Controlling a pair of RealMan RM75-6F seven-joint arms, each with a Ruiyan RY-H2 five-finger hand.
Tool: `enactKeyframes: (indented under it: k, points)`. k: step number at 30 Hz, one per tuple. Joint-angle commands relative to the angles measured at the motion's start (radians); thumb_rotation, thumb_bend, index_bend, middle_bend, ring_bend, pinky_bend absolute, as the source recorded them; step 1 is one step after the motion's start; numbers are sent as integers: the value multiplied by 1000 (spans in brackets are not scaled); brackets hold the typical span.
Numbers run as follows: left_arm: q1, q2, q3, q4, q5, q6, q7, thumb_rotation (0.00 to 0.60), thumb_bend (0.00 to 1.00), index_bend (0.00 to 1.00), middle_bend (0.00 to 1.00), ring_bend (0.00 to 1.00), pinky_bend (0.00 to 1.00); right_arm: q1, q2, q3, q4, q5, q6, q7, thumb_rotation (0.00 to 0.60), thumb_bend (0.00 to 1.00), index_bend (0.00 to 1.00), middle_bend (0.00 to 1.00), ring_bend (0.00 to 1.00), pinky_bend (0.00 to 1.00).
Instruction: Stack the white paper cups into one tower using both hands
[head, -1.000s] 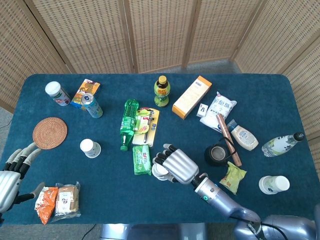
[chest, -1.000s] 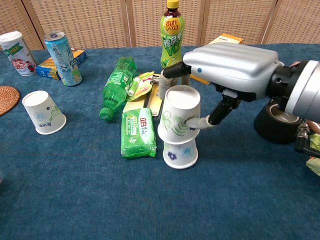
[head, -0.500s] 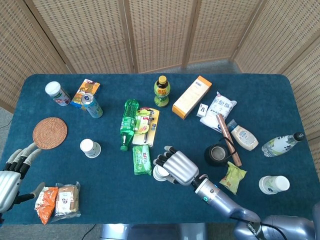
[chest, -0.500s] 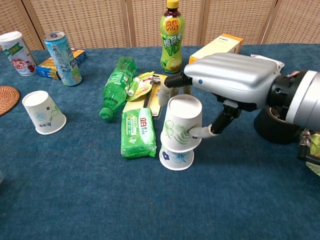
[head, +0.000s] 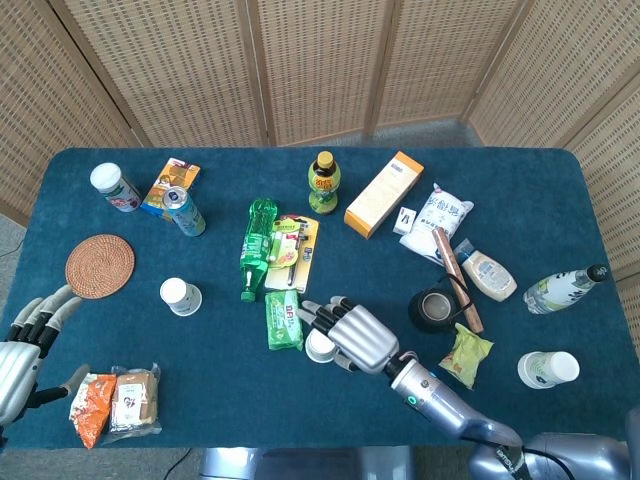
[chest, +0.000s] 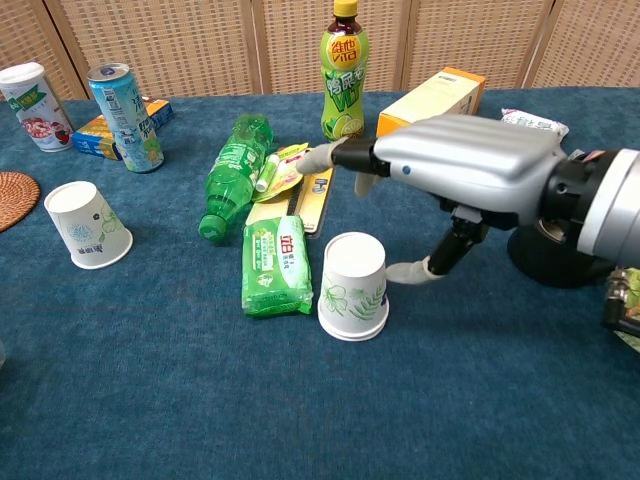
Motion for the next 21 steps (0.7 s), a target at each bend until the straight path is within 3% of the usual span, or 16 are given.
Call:
enactKeyframes:
  k: [1, 8, 21]
  points:
    - [-1, 0, -1, 1, -4, -3, -1, 600, 354, 0, 0, 0, 0, -29, 15, -6, -17, -21, 50, 23, 600, 282, 46, 110, 258, 248]
    - [-3, -2, -1, 2, -11, -11, -1, 600, 355, 0, 0, 0, 0, -110, 35, -47, 49, -136, 210, 95, 600, 275, 63, 92, 185, 236]
    - [-6, -9, -5, -9, -16, -16, 22, 600, 355, 0, 0, 0, 0, -277, 86, -18, 247, -116, 471, 344, 600, 264, 92, 91, 185, 225]
